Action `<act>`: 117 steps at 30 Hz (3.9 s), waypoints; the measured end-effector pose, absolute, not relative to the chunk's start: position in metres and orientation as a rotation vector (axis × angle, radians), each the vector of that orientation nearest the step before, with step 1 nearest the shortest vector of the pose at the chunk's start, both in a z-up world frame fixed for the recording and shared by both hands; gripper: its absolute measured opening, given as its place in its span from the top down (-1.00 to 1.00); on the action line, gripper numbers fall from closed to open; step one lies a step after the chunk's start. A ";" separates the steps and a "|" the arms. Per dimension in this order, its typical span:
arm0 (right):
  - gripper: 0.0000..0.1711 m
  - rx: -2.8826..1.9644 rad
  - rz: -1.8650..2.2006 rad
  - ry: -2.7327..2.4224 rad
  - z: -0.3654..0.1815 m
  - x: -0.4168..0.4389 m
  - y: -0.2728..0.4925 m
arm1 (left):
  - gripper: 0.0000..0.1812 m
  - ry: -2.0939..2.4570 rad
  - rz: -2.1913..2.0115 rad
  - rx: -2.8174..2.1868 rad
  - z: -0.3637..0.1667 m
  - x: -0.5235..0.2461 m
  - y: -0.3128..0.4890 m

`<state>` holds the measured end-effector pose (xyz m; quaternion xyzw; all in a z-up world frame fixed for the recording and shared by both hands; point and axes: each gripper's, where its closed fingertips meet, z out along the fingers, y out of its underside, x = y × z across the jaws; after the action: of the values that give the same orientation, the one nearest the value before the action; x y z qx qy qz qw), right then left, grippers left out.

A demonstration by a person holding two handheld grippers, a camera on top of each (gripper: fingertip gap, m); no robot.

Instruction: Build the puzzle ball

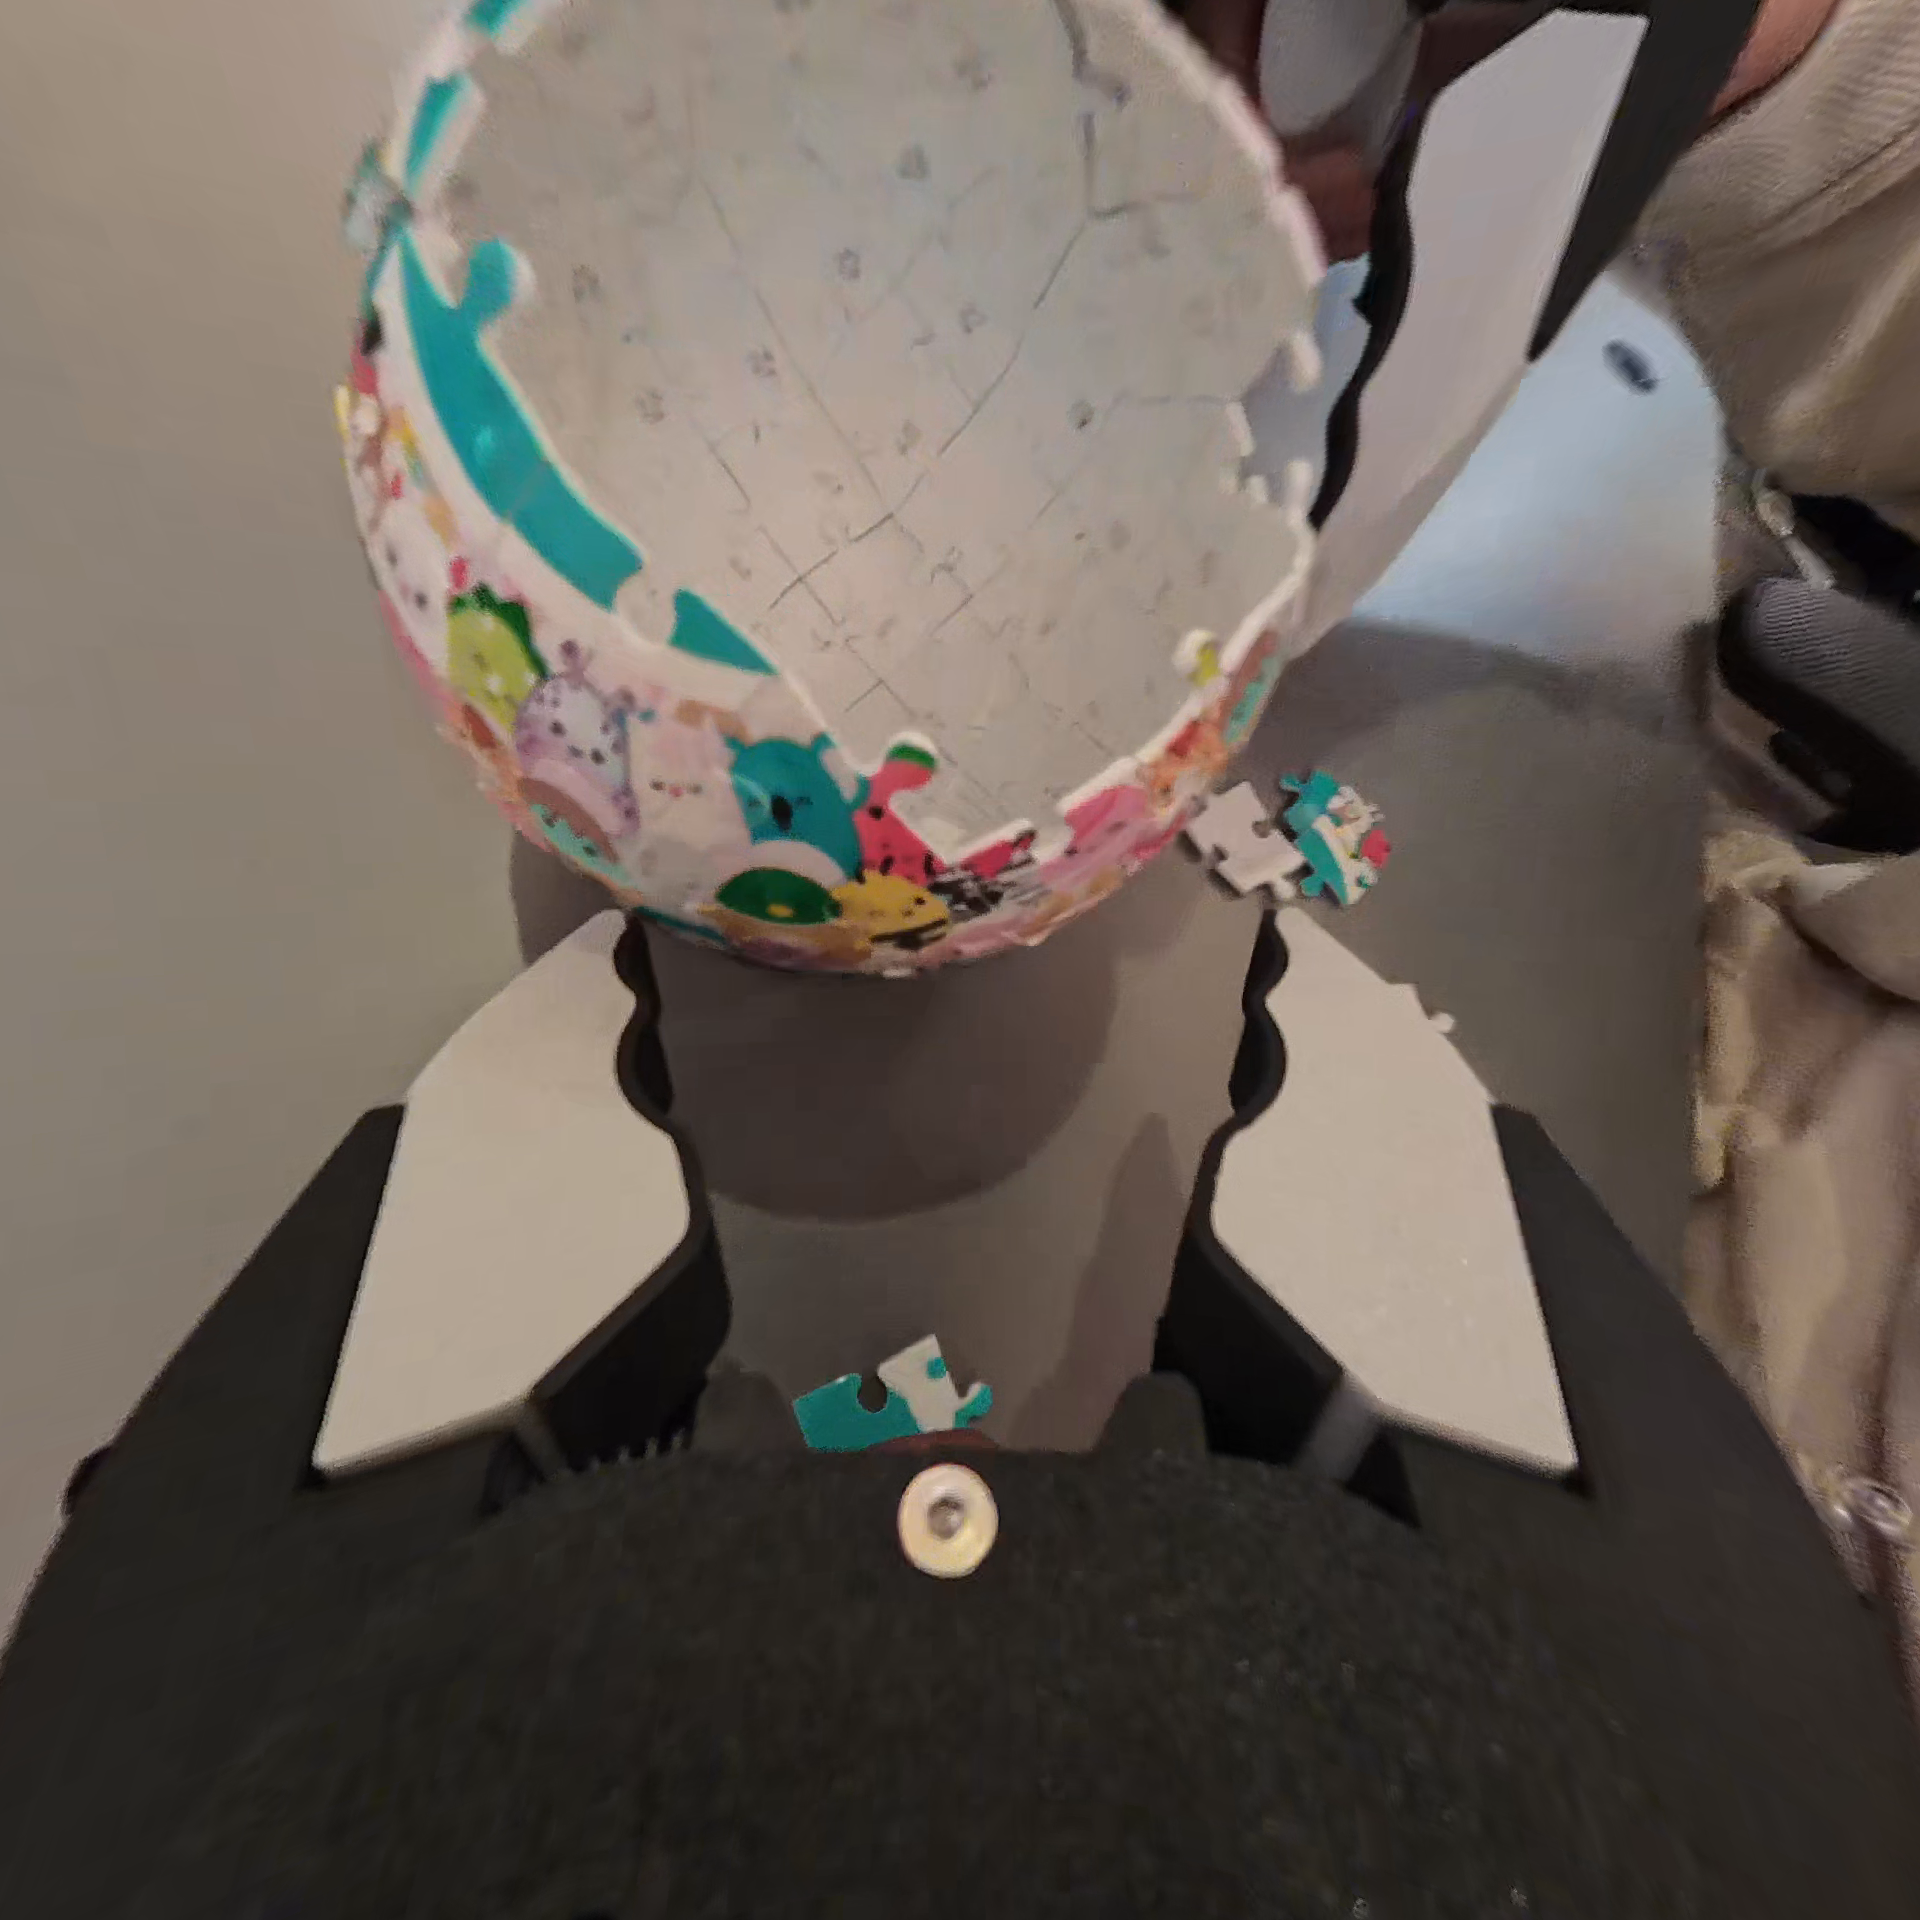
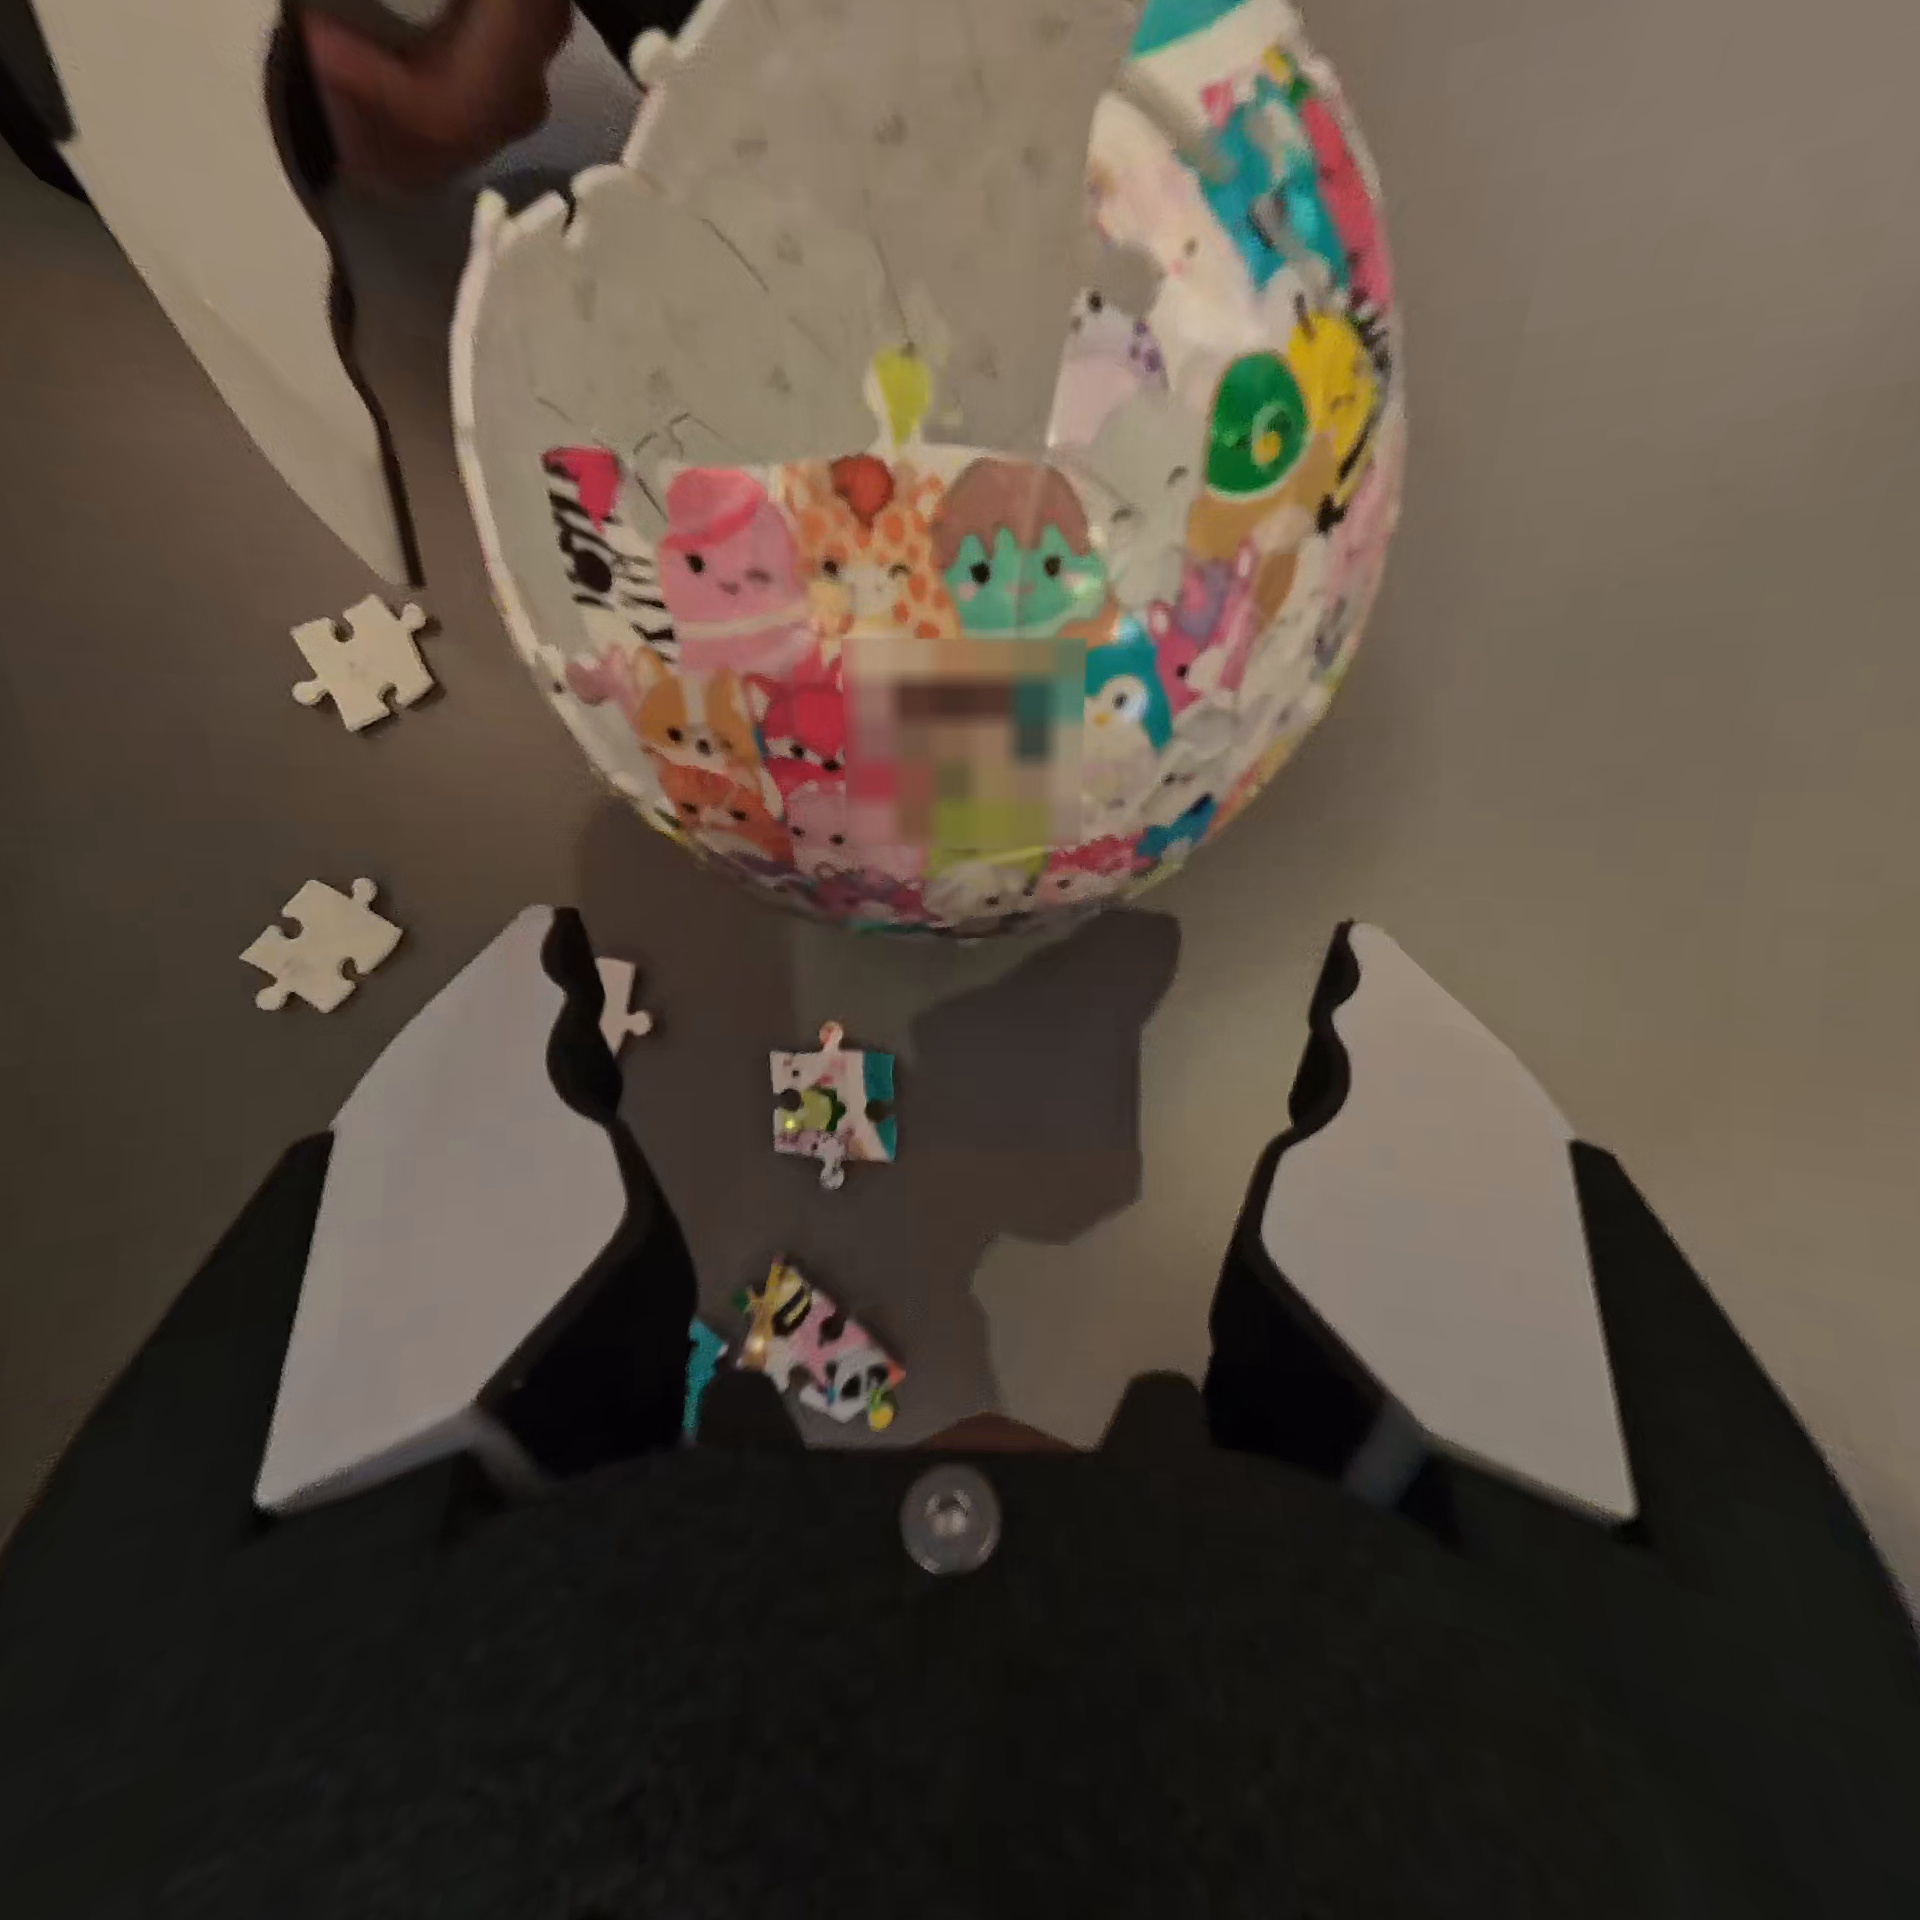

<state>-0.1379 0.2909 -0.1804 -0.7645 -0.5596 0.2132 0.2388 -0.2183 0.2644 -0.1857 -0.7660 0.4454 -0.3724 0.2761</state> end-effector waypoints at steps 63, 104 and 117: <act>0.58 -2.055 0.685 -1.235 -0.210 -0.117 0.139 | 0.51 1.230 -0.757 -1.958 -0.179 -0.258 0.141; 0.66 -2.046 0.372 -1.113 -0.212 -0.074 0.163 | 0.49 1.156 -0.700 -2.014 -0.189 -0.261 0.166; 0.39 -2.238 0.342 -0.956 -0.229 -0.060 0.235 | 0.47 1.153 -0.756 -2.017 -0.187 -0.258 0.161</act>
<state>-0.0604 0.2354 -0.2286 -0.8578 -0.3666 0.1310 0.3355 -0.2579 0.1613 -0.1868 -0.7757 0.4434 -0.2907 0.3423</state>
